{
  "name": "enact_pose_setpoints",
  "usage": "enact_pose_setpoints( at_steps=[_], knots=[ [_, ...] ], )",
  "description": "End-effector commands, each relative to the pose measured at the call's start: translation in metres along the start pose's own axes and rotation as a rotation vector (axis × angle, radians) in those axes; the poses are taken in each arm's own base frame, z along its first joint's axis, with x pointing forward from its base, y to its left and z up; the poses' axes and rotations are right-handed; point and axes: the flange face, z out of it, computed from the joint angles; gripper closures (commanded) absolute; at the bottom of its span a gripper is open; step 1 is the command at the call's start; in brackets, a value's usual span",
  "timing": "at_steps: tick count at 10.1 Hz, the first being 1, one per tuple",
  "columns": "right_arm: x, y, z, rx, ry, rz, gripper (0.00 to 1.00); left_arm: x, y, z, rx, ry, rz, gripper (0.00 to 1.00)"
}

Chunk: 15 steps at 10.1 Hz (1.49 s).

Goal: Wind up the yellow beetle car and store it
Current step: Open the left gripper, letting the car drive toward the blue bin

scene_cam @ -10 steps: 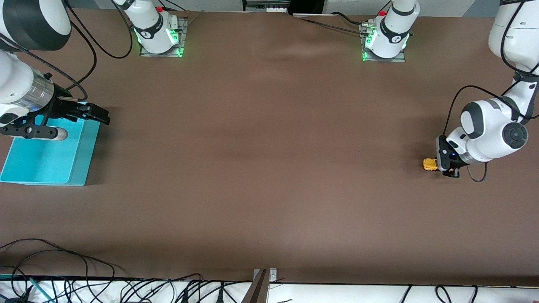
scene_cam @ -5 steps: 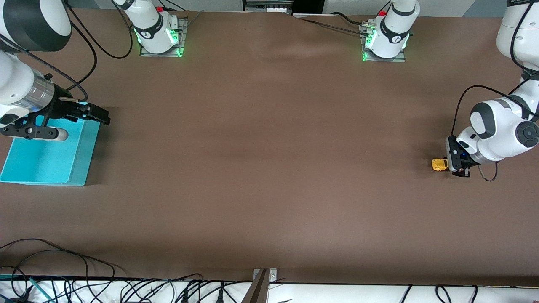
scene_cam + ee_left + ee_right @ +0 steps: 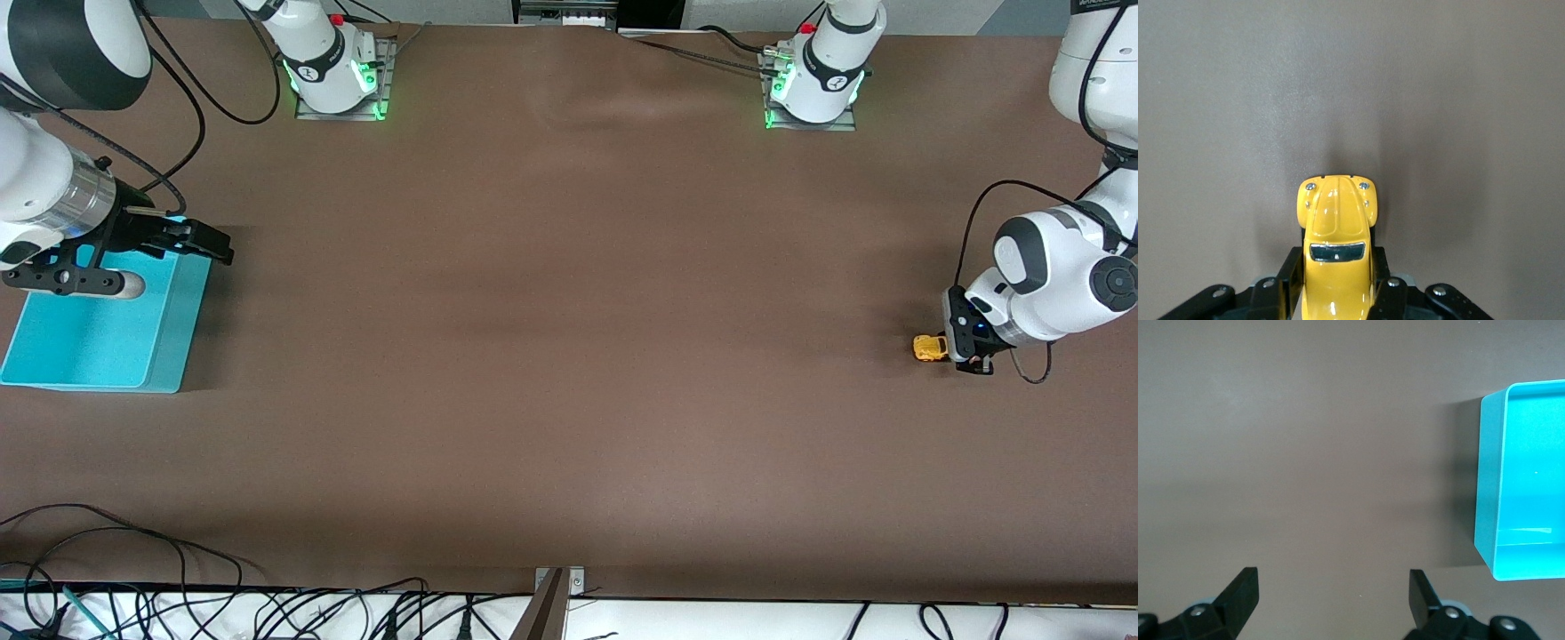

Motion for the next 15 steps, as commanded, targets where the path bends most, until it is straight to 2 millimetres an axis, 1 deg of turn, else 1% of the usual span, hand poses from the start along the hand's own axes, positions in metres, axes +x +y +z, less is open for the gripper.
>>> enact_pose_setpoints(
  at_steps=[1,3,5,7,8,10,11,13,15],
  knots=[
    [-0.001,0.001,-0.004,0.006,-0.006,0.007,0.00,-0.018,-0.007,0.003,-0.028,-0.008,0.010,0.00],
    [-0.001,0.001,-0.004,0.006,-0.006,0.007,0.00,-0.022,-0.018,-0.040,-0.100,0.004,-0.022,0.00],
    [-0.001,0.001,-0.004,0.005,-0.007,0.007,0.00,-0.026,-0.028,-0.073,-0.149,0.010,-0.030,0.00],
    [-0.001,0.001,-0.003,0.005,-0.007,0.007,0.00,-0.024,-0.023,-0.113,-0.163,-0.007,-0.173,0.00],
    [-0.001,0.001,-0.003,0.005,-0.007,0.007,0.00,-0.018,-0.024,-0.131,-0.154,-0.012,-0.210,0.00],
    [-0.001,0.001,-0.003,0.004,-0.009,0.005,0.00,-0.003,-0.036,-0.166,-0.177,-0.009,-0.256,0.00],
    [-0.001,0.001,-0.002,0.004,-0.010,0.002,0.00,0.008,-0.040,-0.181,-0.201,-0.009,-0.295,0.00],
    [-0.001,0.001,-0.001,0.004,-0.012,-0.002,0.00,0.040,-0.048,-0.218,-0.240,-0.002,-0.329,0.00],
    [0.001,0.002,0.002,0.004,-0.018,-0.004,0.00,0.069,-0.053,-0.240,-0.261,-0.001,-0.370,0.00]
  ],
)
